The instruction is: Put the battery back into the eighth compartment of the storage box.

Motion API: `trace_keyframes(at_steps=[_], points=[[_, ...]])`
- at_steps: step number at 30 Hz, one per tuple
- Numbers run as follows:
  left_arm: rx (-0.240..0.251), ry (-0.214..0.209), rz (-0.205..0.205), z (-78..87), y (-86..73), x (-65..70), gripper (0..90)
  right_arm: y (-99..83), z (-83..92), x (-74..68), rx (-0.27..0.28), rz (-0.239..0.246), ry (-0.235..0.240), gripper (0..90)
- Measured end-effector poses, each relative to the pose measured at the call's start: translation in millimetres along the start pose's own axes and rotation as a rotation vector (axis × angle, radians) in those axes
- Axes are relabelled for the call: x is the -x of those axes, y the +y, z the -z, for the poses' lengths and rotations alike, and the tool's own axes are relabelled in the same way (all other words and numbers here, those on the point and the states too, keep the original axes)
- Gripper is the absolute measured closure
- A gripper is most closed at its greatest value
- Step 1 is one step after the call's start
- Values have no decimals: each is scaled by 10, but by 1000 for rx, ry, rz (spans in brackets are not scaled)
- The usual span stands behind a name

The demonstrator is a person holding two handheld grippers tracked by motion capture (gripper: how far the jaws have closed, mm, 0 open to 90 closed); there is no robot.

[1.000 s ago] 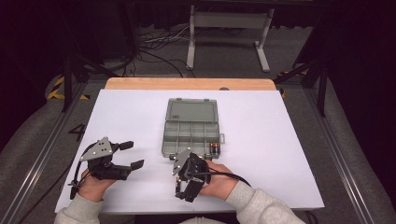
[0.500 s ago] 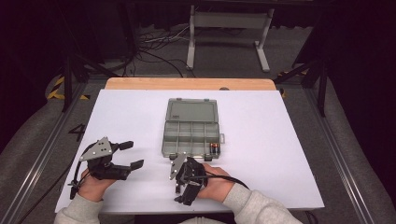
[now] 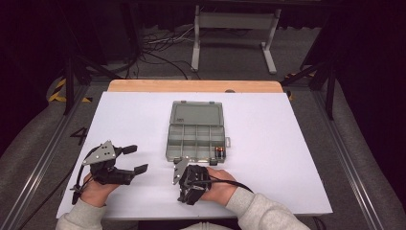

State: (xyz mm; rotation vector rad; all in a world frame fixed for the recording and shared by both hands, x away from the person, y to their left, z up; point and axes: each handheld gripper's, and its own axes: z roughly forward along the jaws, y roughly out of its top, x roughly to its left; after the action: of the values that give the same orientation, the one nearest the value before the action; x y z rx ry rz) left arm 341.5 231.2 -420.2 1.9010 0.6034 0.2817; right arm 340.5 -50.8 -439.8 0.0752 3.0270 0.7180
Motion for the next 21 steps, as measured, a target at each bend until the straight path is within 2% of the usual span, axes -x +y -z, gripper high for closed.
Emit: trace_keyframes(at_steps=[2,8,12,21], points=[[-1,1,0,2,1,0,190,0,8,6,0,4,2,407],[0,-1,2,-2,-3,-3,190,4,26,12,-9,-7,12,414],[2,0,2,-2,-3,-3,190,5,86,13,7,-3,17,414],[3,2,-1,5,0,-3,190,43,395,22,57,15,5,414]])
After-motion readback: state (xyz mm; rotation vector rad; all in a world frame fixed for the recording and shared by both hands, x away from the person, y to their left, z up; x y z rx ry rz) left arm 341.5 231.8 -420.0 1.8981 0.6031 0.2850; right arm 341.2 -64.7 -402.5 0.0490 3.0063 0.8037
